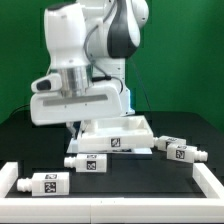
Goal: Assemble one leg
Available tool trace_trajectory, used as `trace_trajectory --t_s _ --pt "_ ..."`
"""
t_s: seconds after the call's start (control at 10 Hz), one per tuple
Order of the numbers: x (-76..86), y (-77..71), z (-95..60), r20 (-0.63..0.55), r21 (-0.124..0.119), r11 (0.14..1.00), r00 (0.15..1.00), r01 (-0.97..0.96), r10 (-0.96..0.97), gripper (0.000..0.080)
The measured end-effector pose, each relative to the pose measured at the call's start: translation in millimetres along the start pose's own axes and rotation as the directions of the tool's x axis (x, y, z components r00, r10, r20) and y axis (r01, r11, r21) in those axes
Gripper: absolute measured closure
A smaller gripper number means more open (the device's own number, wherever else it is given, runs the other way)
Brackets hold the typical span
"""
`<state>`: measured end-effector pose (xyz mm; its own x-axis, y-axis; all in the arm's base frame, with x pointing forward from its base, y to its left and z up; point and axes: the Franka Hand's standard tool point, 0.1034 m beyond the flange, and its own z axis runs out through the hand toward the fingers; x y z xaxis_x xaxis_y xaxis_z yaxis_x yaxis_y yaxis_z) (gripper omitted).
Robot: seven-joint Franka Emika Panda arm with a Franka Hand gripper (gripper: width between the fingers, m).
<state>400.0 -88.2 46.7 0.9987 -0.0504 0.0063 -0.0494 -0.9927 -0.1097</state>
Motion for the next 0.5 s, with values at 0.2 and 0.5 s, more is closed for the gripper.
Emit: trace_trajectory --t_s 0.2,0.5 --pt "18.8 -17.4 -16.7 -0.028 -0.005 0.996 0.996 -0.084 0.084 0.0745" --pt "71.1 -34.4 -8.1 -0.001 0.04 0.997 0.998 -0.067 0.067 0.0745"
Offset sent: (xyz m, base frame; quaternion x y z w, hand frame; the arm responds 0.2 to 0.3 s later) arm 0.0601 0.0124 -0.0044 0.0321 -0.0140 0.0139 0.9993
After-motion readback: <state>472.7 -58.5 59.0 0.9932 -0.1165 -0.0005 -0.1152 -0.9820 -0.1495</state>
